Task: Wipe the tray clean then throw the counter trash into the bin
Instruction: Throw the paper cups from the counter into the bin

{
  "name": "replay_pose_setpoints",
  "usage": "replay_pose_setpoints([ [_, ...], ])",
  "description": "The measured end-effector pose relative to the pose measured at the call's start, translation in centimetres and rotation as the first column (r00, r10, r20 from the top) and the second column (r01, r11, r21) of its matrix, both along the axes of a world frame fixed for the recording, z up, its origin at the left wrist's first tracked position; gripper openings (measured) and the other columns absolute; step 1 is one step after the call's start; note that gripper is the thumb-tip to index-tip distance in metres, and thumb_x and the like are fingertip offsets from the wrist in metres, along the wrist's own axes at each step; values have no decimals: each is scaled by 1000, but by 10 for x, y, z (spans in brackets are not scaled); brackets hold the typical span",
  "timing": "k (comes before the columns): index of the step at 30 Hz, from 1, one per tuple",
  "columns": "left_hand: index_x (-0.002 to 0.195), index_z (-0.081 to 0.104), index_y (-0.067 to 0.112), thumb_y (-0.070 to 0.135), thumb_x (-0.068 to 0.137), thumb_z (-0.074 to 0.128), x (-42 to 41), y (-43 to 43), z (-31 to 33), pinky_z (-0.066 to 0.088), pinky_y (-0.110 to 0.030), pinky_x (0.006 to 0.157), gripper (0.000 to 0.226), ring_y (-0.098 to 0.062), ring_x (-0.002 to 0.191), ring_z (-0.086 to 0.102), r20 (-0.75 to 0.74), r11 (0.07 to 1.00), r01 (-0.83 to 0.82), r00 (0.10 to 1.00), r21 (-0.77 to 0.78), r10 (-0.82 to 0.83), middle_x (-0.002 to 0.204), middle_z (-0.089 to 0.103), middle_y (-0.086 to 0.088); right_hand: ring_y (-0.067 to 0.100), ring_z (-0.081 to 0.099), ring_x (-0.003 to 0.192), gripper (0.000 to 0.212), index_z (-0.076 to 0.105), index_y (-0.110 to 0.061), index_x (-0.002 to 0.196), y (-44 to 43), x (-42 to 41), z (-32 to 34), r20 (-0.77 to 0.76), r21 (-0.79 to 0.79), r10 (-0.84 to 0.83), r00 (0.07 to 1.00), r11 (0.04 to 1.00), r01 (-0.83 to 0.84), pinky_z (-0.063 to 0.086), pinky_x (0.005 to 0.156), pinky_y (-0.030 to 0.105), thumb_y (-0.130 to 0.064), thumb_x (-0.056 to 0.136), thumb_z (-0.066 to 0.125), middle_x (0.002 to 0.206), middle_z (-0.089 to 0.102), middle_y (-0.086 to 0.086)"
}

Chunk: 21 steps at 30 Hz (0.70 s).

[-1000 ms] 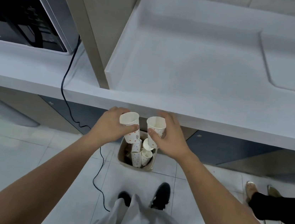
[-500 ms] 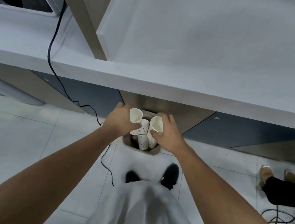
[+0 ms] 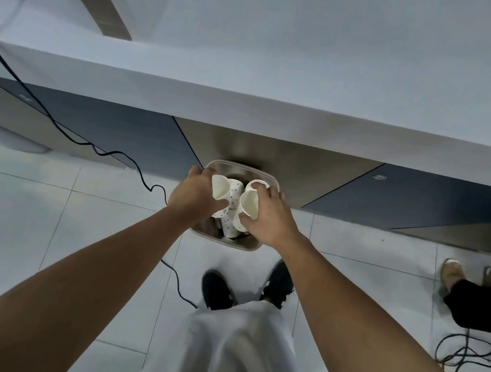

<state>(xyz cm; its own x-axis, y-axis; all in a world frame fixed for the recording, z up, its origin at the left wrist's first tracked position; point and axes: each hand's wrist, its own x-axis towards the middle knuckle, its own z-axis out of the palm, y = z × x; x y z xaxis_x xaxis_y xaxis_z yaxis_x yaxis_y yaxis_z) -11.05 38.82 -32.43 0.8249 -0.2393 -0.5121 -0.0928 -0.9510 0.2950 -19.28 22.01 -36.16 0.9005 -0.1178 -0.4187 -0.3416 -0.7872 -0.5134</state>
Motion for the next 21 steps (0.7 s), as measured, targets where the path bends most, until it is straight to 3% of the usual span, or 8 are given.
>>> replay_pose_setpoints([
  [3, 144, 48, 17, 43, 75, 84, -2, 2, -15, 54, -46, 93, 83, -35, 117, 57, 20, 998, 45, 999, 38, -46, 130, 51, -13, 33, 37, 127, 77, 35, -27, 147, 7, 1, -9, -64, -67, 77, 995, 994, -81, 40, 104, 44, -55, 80, 63, 140, 50, 7],
  [6, 142, 50, 19, 43, 73, 80, -1, 4, -19, 51, -44, 92, 79, -34, 121, 50, 20, 998, 53, 998, 47, -54, 131, 50, -13, 32, 37, 124, 69, 45, -23, 137, 13, 2, -10, -89, -132, 145, 985, 979, -156, 43, 99, 46, -58, 79, 61, 133, 45, 8],
  [9, 136, 51, 28, 62, 60, 51, 6, 11, -33, 45, -35, 82, 83, -29, 115, 47, 44, 993, 90, 995, 74, -93, 125, 56, -4, 32, 39, 121, 64, 50, -20, 132, 14, 3, -6, -42, -146, 143, 989, 978, -148, 46, 96, 47, -55, 80, 62, 129, 42, 9],
  [10, 138, 50, 27, 63, 60, 50, 7, 11, -33, 46, -35, 84, 86, -29, 115, 46, 42, 994, 81, 996, 70, -84, 126, 56, -5, 32, 39, 122, 64, 49, -20, 134, 14, 5, -2, -44, -142, 139, 989, 979, -144, 46, 97, 47, -53, 81, 63, 130, 42, 9],
  [14, 143, 49, 14, 45, 73, 76, 6, 3, 4, 49, -45, 98, 81, -35, 121, 47, 42, 999, 35, 999, 3, -35, 131, 49, -15, 33, 39, 124, 56, 51, -22, 133, 9, 10, 18, -40, -122, 123, 992, 984, -127, 45, 99, 46, -46, 85, 64, 131, 40, 9],
  [21, 143, 53, 22, 42, 79, 76, 2, 4, 65, 52, -48, 96, 71, -33, 125, 51, 48, 996, 47, 998, -70, -44, 133, 50, -11, 30, 46, 118, 50, 54, -22, 131, -4, 20, 74, 10, -48, 102, 995, 994, -101, 48, 97, 45, -41, 86, 66, 123, 39, 4],
])
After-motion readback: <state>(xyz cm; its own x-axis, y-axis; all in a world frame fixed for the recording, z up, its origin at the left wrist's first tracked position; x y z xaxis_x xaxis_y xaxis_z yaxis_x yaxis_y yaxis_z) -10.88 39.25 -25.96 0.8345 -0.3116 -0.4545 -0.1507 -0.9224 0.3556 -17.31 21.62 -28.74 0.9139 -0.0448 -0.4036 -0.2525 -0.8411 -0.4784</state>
